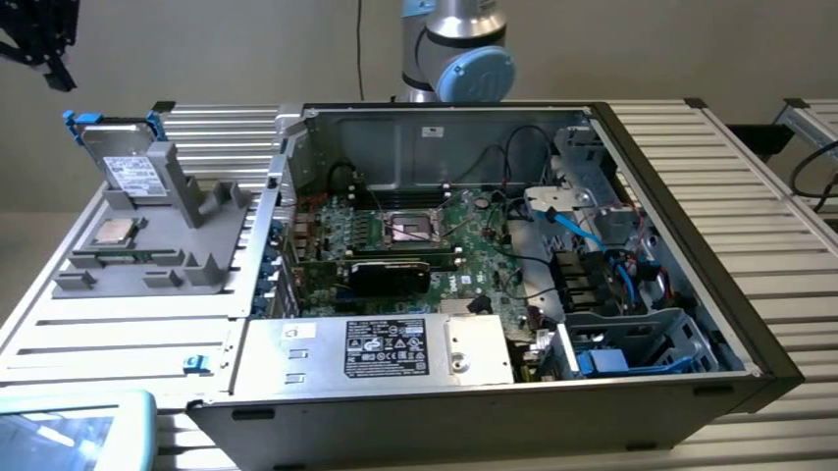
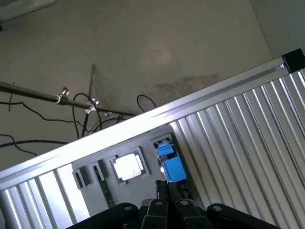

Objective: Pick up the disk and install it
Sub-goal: 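Pick up the disk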

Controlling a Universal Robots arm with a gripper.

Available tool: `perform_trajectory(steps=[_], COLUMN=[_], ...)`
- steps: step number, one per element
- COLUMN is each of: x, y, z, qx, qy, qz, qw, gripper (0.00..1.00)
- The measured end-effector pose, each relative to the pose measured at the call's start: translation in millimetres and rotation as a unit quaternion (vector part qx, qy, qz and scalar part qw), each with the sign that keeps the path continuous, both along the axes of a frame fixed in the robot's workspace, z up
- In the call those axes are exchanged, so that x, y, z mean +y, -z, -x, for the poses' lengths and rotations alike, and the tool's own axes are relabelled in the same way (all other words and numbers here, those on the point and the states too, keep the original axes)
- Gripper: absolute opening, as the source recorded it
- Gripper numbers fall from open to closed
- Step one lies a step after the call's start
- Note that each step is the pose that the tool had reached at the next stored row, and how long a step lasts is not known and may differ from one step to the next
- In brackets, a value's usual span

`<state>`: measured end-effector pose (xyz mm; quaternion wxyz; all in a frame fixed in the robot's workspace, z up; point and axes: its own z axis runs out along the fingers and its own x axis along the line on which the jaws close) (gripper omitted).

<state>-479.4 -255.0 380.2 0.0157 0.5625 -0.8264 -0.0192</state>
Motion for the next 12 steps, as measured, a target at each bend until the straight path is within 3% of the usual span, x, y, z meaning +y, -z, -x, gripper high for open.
perform_trajectory(steps=[6,12], x=[0.0,0.0], y=[0.8,0.9], z=[0.0,0.0], qx=[-0.0040,-0.0070], qy=[-0.055,-0.109], qz=[0.0000,-0.0001], qw=[0.9985,0.9940], gripper=[0.11,0.11])
